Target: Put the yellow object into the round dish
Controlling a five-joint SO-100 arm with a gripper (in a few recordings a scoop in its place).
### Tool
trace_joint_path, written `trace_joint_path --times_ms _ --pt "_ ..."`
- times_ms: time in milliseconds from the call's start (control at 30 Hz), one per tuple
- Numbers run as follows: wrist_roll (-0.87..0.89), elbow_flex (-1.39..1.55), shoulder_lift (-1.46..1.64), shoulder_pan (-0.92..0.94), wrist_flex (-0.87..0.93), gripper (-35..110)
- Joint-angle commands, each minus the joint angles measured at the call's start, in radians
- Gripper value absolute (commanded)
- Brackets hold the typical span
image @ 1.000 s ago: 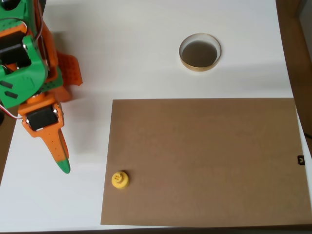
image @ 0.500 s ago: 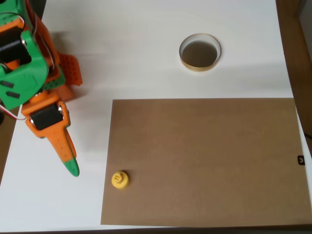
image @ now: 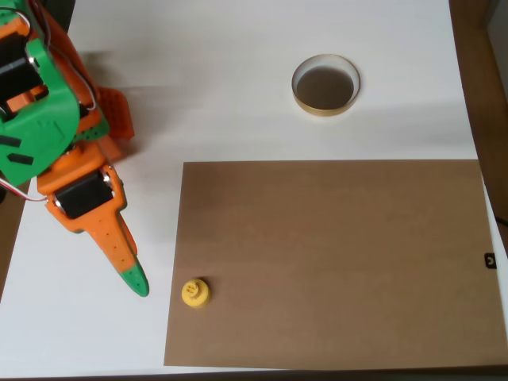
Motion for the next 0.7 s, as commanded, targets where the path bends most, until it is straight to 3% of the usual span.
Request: trace_joint_path --times_ms 0,667 --pt "-0.017 -0.092 -0.021 -0.011 0.012 36" --pt "-0.043 -0.379 -0.647 -0.044 0.06 39"
